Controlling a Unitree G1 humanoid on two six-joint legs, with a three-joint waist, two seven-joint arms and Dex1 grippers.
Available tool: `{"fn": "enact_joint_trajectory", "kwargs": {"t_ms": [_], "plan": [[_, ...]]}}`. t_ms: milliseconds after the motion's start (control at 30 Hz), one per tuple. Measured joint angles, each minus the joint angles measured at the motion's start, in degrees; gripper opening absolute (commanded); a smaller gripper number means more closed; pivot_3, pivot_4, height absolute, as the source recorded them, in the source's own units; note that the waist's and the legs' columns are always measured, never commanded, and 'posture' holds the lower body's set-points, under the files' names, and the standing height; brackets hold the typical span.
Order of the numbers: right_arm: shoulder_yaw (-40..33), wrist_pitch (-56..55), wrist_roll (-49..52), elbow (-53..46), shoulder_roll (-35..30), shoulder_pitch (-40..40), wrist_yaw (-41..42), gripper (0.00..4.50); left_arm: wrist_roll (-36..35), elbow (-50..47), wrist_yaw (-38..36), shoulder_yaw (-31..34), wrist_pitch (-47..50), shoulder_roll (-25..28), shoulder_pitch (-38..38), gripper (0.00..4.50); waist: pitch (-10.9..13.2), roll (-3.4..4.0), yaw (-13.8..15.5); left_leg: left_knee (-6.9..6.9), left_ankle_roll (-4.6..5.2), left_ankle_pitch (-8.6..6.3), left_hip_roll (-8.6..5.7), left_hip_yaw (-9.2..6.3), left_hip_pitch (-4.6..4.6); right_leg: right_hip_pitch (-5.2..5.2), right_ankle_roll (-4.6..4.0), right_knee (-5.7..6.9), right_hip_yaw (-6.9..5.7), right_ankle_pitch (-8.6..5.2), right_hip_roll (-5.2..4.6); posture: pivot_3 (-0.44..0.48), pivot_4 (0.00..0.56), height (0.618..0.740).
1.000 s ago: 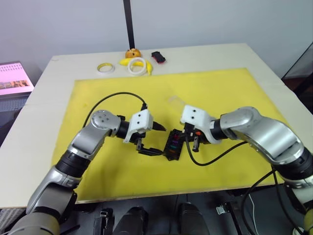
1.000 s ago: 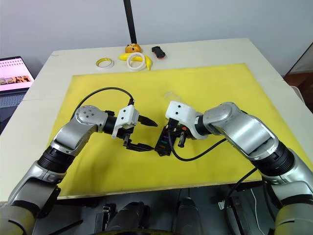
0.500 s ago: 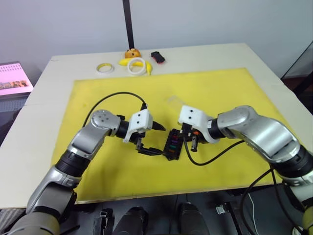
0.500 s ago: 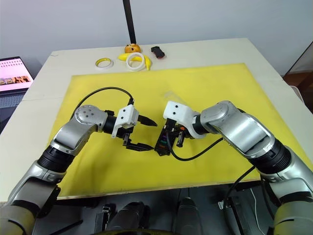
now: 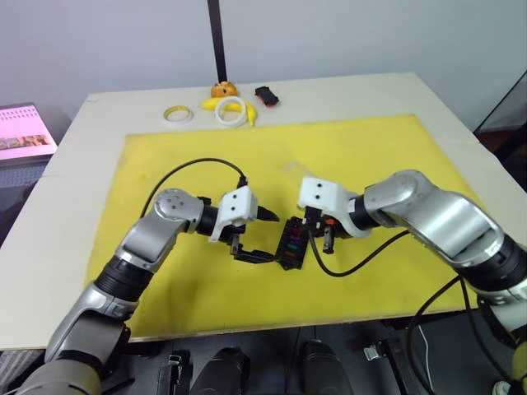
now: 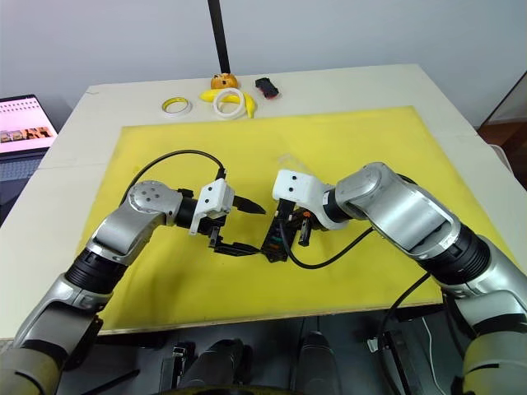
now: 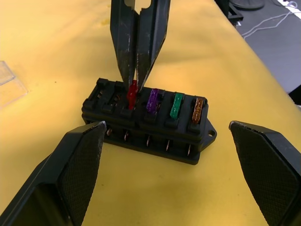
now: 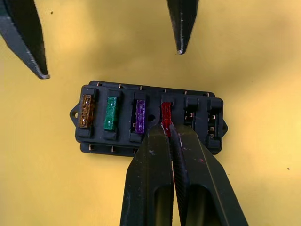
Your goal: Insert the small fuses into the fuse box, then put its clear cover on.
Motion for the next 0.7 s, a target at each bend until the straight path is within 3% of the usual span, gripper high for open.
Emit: {"fn": "enact_joint_trajectory", "kwargs": {"t_ms": [700], "plan": [[3.4, -2.4, -3.4, 2.8, -0.4, -3.6, 4.8, 0.00, 0.6, 0.9, 1.0, 0.0, -1.0, -1.3, 0.0, 4.42, 0.0, 0.00, 0.0, 0.00, 0.00, 0.00, 0.00, 0.00, 0.02, 0.00, 0.00, 0.00, 0.00, 0.00, 0.01, 0.000, 0.150, 0.740]]}}
